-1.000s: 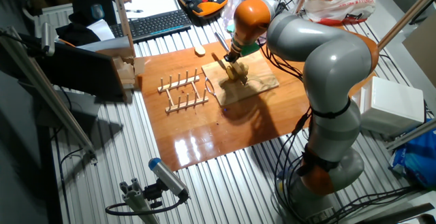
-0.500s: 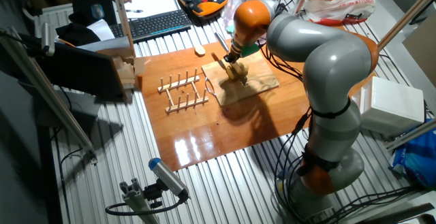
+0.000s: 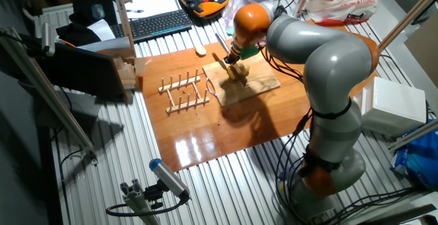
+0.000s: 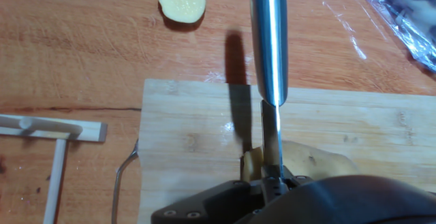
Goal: Chop the potatoes
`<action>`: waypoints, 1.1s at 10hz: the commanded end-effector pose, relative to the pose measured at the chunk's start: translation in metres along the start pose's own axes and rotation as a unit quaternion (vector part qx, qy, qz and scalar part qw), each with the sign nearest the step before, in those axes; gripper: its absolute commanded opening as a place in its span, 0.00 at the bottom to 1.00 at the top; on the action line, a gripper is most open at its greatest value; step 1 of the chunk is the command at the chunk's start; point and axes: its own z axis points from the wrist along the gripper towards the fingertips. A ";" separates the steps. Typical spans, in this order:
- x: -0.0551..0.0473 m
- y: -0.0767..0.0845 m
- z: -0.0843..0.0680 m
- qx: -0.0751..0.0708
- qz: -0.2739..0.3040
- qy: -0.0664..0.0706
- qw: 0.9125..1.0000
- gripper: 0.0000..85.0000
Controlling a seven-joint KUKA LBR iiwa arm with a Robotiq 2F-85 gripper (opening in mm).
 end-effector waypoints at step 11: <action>0.000 0.004 0.030 0.005 -0.005 -0.009 1.000 0.00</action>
